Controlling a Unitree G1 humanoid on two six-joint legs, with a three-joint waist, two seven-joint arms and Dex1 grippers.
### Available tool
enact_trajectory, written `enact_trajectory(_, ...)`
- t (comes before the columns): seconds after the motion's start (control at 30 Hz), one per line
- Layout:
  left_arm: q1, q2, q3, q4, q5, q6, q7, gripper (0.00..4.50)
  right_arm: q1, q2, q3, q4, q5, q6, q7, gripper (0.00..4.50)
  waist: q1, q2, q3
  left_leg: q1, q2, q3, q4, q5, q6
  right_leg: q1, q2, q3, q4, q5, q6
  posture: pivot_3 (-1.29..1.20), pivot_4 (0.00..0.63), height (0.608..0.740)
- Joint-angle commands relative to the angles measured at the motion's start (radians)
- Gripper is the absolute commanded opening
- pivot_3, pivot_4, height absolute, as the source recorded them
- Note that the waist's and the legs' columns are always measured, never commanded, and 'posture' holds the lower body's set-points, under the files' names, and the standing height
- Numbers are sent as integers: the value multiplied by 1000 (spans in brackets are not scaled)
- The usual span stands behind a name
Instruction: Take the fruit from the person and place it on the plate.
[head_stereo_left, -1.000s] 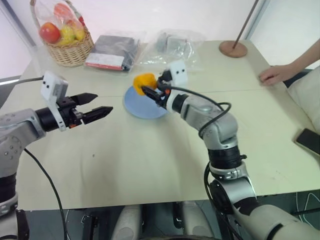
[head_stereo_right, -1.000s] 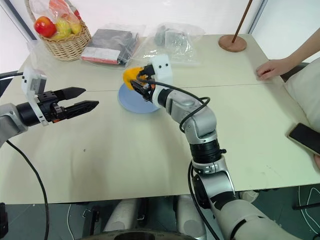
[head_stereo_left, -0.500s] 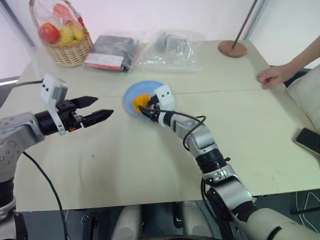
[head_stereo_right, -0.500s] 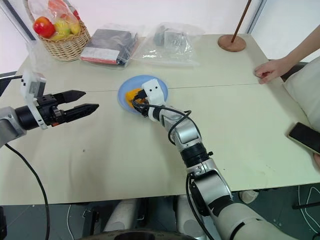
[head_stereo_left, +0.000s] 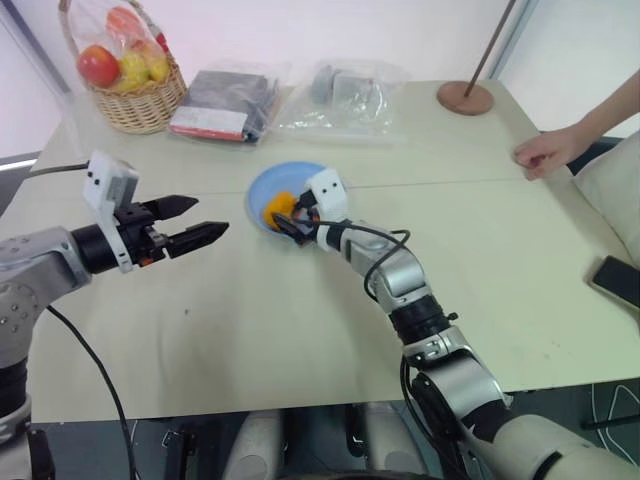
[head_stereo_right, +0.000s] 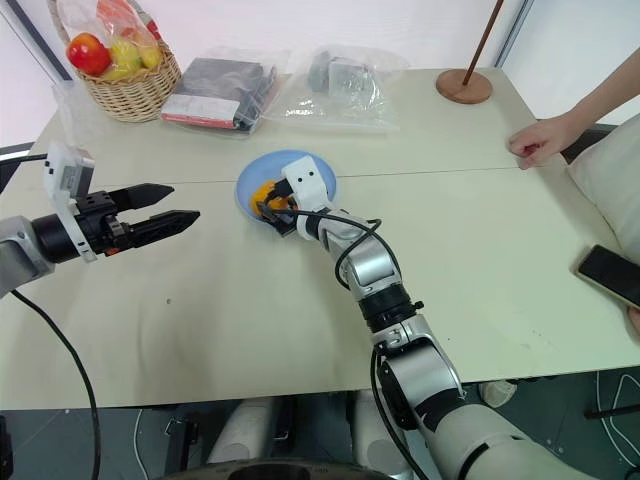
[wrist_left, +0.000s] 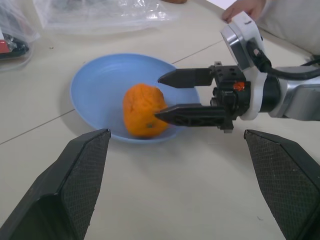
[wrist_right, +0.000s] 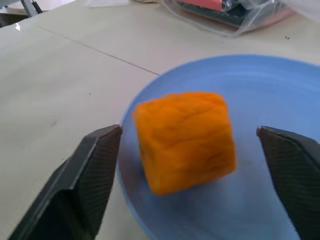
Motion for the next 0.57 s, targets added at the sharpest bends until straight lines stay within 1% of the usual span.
enact_trajectory(0.03, -4, 15, 13, -19, -6, -8, -16, 4500, -30, -72, -53, -182, 45, 85, 49, 4471, 4, 0, 0, 0, 0, 0, 0, 0, 0, 0, 0, 0, 0, 0, 0, 0, 150, 740)
enact_trajectory(0.17, 0, 32, 10, -7, 5, -15, -45, 4500, -24, -221, -126, -427, 165, 281, 152, 4471, 7, 0, 0, -1, -1, 0, 0, 0, 0, 0, -1, 0, -1, 0, 0, 0, 150, 740)
enact_trajectory(0.2, 2, 37, 8, -4, 9, -17, -54, 4500, -13, -280, -146, -495, 205, 324, 198, 4471, 7, 0, 0, -1, -1, 0, 0, 0, 0, 0, -1, 0, -1, 0, 0, 0, 150, 740)
enact_trajectory(0.3, 9, 46, 6, 5, 17, -21, -75, 4500, 43, -440, -182, -648, 290, 369, 325, 4471, 6, 0, 0, -1, 0, 0, 0, 0, 0, 0, 0, 0, -1, 0, 0, 0, 150, 740)
enact_trajectory(0.4, 20, 57, -1, 9, 31, -30, -99, 4500, 149, -623, -217, -776, 364, 400, 460, 4471, 6, 0, 0, 0, 0, 0, 0, 0, 1, 1, 0, 0, -2, 0, 0, 0, 150, 740)
enact_trajectory(0.43, 20, 60, -4, 13, 38, -34, -106, 4500, 175, -667, -224, -798, 381, 405, 486, 4471, 7, 0, 0, -1, 0, 0, 0, 0, 1, 1, 0, -1, -2, 0, 0, 0, 150, 740)
enact_trajectory(0.57, 17, 63, -9, 24, 58, -47, -122, 4500, 223, -745, -245, -822, 408, 397, 510, 4471, 0, 0, 0, 1, 1, 2, 0, 0, 1, 1, 1, 0, -2, 0, 0, 0, 150, 740)
